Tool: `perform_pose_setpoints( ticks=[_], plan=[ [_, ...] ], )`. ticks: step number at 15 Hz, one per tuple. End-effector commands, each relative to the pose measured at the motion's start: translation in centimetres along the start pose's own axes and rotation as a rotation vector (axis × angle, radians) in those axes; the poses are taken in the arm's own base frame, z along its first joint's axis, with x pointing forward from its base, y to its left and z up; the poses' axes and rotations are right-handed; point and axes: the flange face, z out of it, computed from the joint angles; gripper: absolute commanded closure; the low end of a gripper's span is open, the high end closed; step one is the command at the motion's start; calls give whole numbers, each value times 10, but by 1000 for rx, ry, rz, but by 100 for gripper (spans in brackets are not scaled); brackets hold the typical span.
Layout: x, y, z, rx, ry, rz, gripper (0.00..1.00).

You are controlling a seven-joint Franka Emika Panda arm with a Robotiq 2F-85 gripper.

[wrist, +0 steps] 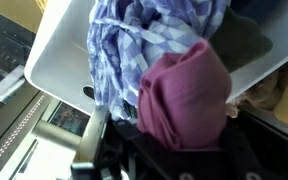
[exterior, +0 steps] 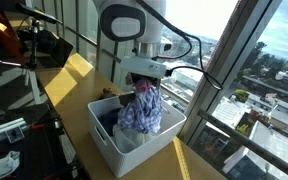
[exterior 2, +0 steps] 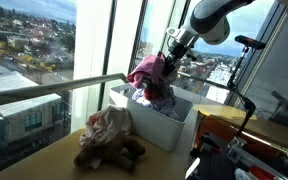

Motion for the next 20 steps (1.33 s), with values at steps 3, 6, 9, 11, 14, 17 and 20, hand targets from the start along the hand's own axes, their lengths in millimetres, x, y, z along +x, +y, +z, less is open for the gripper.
perform_pose_setpoints(
  ticks=[3, 6, 9, 11, 14, 17, 20],
  plan=[
    [-8, 7, 22, 4, -20, 35, 100],
    [-8, 7, 22, 7, -30, 55, 74],
    [-2, 7, 10, 0, -23, 61, 54],
    [2, 8, 4, -6, -16, 63, 39],
    [5, 12, 0, -13, -9, 56, 18],
    [7, 16, -1, -22, 2, 53, 0],
    [7, 16, -1, -20, 7, 53, 0]
  ],
)
